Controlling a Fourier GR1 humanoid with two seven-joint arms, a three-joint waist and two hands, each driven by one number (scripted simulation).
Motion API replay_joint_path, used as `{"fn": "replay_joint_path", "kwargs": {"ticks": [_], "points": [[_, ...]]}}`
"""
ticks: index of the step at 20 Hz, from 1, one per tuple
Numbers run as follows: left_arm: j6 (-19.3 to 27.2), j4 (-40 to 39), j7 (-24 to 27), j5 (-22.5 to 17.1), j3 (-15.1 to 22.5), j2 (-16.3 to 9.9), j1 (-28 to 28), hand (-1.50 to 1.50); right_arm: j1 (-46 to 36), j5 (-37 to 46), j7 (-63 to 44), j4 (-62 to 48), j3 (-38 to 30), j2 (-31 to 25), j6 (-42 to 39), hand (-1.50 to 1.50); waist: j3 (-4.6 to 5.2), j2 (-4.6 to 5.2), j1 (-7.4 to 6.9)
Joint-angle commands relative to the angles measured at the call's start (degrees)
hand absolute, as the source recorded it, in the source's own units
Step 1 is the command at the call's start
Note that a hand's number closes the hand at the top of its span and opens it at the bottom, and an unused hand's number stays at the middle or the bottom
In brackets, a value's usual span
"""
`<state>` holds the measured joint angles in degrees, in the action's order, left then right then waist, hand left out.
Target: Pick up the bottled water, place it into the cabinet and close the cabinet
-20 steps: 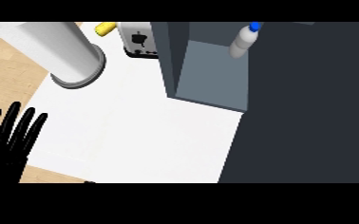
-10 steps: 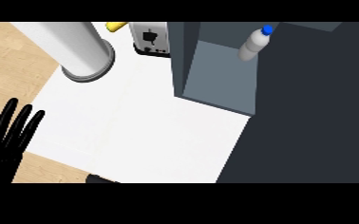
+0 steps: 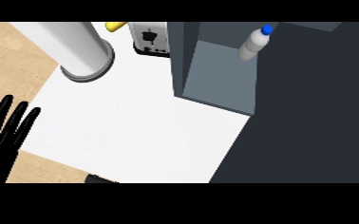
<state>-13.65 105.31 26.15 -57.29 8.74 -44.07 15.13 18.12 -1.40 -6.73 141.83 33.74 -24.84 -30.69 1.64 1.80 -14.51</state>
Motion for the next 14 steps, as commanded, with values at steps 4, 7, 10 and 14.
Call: {"fn": "replay_joint_path", "kwargs": {"ticks": [4, 7, 10, 14], "points": [[-1.0, -1.2, 0.2, -0.4, -0.8, -0.2, -0.4, -1.5, -4.7, -1.3, -5.8, -1.3, 5.9, 3.8, 0.6, 1.5, 0.15, 0.61, 0.48], [-1.4, -1.2, 0.2, -0.9, -1.1, -0.3, -0.3, -1.5, -4.5, -2.9, -5.7, -3.3, 5.7, 4.9, 0.7, 1.5, 0.01, 1.26, -0.25], [-1.8, -1.4, 0.3, -0.4, -1.1, -0.5, -0.5, -1.5, -3.4, -6.2, -5.6, -3.9, 7.2, 4.8, -0.8, 1.5, 0.02, 1.87, -0.88], [-3.0, -1.4, 0.2, -0.8, -1.4, -1.0, -0.7, -1.5, -3.9, -10.0, -4.9, -5.7, 6.5, 5.2, -1.8, 1.5, -0.01, 2.59, -2.79]]}}
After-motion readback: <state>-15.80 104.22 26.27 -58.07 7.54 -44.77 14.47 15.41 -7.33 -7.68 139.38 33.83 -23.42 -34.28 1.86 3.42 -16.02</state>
